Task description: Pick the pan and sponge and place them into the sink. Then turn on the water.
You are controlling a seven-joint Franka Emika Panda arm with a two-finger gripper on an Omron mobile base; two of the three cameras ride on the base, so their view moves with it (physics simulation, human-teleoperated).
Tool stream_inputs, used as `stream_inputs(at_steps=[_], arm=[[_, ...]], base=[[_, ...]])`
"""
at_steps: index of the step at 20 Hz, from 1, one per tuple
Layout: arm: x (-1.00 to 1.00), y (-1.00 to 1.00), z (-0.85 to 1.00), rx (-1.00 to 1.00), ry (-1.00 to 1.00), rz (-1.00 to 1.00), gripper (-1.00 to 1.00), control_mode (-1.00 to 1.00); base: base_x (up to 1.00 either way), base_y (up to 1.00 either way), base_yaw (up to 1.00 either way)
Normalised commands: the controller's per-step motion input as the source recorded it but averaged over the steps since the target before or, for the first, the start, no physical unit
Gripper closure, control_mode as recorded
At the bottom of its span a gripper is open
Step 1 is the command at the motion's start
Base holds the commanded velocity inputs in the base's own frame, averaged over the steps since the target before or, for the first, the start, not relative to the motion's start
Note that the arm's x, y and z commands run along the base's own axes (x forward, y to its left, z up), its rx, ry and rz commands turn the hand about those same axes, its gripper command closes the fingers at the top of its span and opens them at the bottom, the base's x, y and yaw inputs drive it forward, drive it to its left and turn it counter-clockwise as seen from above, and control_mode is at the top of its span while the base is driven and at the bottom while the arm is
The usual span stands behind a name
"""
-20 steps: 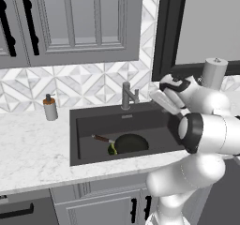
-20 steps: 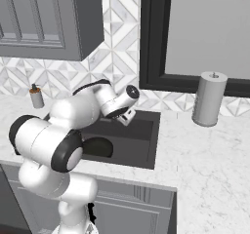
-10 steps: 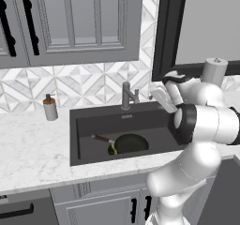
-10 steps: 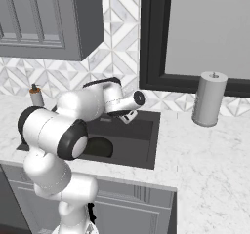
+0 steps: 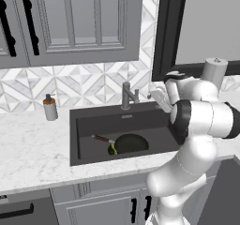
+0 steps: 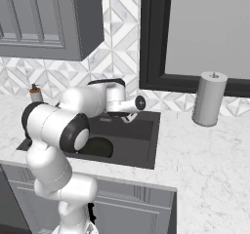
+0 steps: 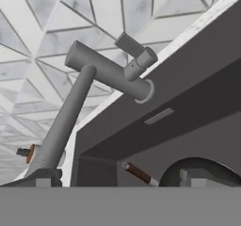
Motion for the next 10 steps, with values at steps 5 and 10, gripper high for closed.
stream_inputs(at_steps=[5,10], arm=[[0.03,0.02,0.00,0.00,0.00,0.00,-1.00,-1.00],[0.18,0.16,0.00,0.00,0.00,0.00,-1.00,-1.00]], base=[[0.00,0.00,0.00],[0.00,0.00,0.00]])
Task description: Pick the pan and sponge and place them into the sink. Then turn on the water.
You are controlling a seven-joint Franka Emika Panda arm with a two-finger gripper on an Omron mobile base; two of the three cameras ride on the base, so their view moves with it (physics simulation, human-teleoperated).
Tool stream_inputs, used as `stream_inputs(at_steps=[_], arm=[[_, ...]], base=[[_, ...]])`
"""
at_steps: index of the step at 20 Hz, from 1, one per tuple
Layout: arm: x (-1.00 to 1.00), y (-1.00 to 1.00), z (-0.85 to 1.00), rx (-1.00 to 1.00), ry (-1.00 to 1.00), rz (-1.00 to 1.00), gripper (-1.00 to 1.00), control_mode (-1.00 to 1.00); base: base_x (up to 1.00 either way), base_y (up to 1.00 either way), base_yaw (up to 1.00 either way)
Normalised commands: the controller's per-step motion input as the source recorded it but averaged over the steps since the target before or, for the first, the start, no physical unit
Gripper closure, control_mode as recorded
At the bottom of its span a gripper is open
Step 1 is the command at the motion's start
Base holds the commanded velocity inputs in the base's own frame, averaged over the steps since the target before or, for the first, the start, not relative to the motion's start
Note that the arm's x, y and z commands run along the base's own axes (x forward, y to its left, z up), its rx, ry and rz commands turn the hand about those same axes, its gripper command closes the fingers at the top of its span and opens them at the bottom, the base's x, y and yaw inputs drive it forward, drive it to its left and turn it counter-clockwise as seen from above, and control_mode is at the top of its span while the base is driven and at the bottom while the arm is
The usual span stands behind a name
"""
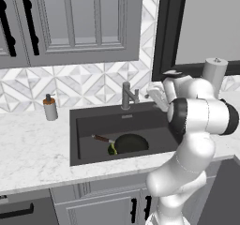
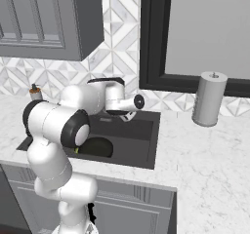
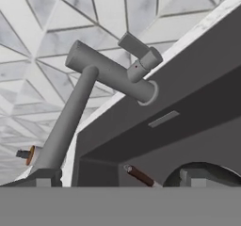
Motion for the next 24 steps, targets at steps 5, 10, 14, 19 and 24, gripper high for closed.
stream_inputs(at_steps=[5,10,14,19,24], arm=[[0.26,0.14,0.00,0.00,0.00,0.00,-1.00,-1.00],[0.27,0.00,-0.07,0.00,0.00,0.00,-1.00,-1.00],[0.34,0.00,-0.11,0.00,0.00,0.00,-1.00,-1.00],[0.30,0.00,-0.15,0.00,0.00,0.00,-1.00,-1.00],[0.25,0.00,-0.19,0.00,0.00,0.00,-1.00,-1.00]], base=[[0.00,0.00,0.00],[0.00,0.00,0.00],[0.00,0.00,0.00],[0.00,0.00,0.00],[0.00,0.00,0.00]])
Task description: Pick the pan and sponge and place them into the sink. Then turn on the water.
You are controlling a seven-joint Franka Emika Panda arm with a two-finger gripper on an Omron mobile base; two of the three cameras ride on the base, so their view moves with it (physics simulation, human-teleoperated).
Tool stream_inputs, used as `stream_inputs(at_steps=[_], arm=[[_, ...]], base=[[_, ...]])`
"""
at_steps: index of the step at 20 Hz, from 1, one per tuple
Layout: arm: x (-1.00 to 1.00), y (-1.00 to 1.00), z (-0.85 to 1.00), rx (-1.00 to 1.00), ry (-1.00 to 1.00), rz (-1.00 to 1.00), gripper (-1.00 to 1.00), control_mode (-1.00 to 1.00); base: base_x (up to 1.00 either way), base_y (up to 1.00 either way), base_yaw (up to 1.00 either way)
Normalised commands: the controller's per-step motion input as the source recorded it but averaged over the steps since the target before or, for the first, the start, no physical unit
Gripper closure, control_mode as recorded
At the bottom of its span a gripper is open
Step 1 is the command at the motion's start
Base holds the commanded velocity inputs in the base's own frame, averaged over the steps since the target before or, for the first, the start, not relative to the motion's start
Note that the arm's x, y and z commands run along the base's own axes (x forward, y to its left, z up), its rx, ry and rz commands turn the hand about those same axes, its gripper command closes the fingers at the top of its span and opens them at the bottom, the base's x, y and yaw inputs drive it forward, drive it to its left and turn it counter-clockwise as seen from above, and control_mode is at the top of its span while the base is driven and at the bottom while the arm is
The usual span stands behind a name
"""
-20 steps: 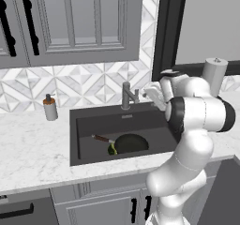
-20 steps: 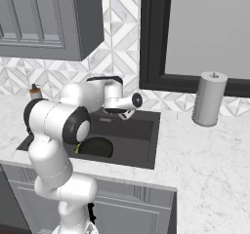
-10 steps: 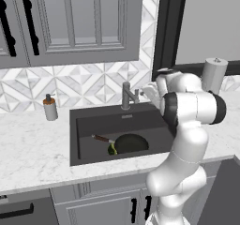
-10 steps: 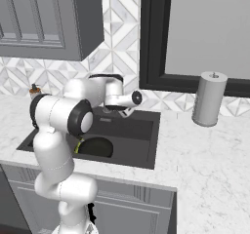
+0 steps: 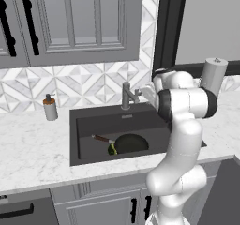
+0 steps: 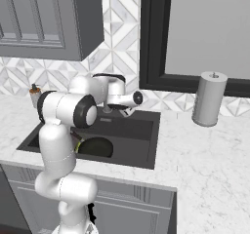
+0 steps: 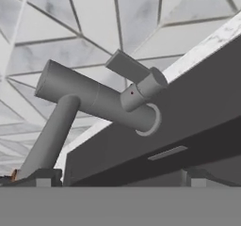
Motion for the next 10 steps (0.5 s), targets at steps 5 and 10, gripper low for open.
stream_inputs(at_steps=[5,10], arm=[[0.14,0.00,-0.11,0.00,0.00,0.00,-1.00,-1.00],[0.13,0.00,-0.09,0.00,0.00,0.00,-1.00,-1.00]], base=[[0.00,0.00,0.00],[0.00,0.00,0.00]])
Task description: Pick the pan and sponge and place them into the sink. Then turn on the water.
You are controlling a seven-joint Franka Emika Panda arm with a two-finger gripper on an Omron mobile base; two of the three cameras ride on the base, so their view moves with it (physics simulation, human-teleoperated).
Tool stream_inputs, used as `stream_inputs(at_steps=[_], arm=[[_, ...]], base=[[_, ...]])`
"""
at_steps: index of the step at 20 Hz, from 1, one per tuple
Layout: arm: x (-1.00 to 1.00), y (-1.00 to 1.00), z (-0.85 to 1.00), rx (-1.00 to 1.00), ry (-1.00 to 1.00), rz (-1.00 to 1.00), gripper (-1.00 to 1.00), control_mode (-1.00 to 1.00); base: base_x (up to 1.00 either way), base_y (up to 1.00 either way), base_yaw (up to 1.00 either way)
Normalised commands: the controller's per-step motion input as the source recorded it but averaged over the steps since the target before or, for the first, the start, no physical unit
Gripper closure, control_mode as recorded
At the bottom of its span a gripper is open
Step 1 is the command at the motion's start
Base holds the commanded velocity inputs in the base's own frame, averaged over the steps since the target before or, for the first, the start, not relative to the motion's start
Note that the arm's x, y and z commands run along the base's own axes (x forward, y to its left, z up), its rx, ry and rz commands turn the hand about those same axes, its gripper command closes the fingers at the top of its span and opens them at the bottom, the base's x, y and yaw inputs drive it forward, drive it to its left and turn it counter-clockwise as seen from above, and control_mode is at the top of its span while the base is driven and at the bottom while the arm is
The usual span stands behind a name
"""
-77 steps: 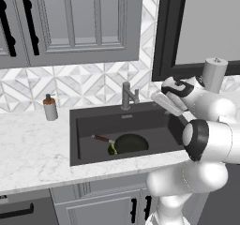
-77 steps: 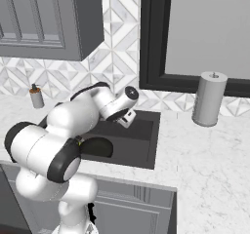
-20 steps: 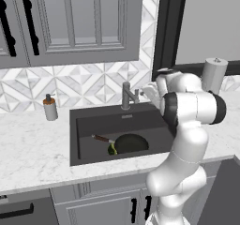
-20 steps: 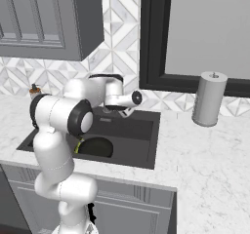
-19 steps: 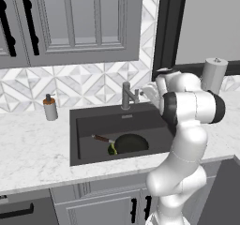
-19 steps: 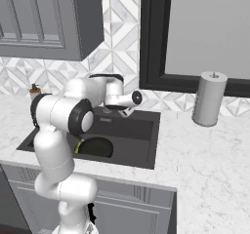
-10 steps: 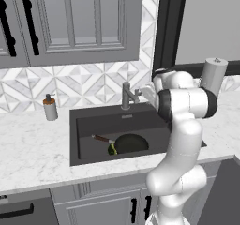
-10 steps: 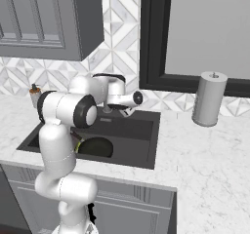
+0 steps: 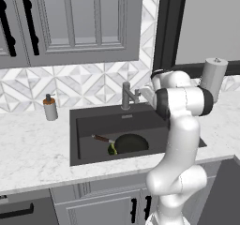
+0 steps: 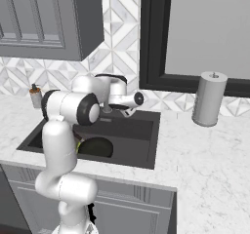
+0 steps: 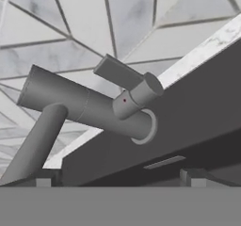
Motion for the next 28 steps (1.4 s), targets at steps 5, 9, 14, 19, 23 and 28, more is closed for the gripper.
stream_inputs(at_steps=[5,9,14,19,23,28], arm=[[0.17,0.00,-0.09,0.00,0.00,0.00,-1.00,-1.00],[0.23,0.00,-0.08,0.00,0.00,0.00,-1.00,-1.00],[0.27,0.00,-0.09,0.00,0.00,0.00,-1.00,-1.00],[0.29,0.02,-0.06,0.00,0.00,0.00,-1.00,-1.00],[0.29,0.02,-0.10,-0.01,0.00,0.00,-1.00,-1.00],[0.23,0.00,-0.14,0.00,0.00,0.00,-1.00,-1.00]], base=[[0.00,0.00,0.00],[0.00,0.00,0.00],[0.00,0.00,0.00],[0.00,0.00,0.00],[0.00,0.00,0.00],[0.00,0.00,0.00]])
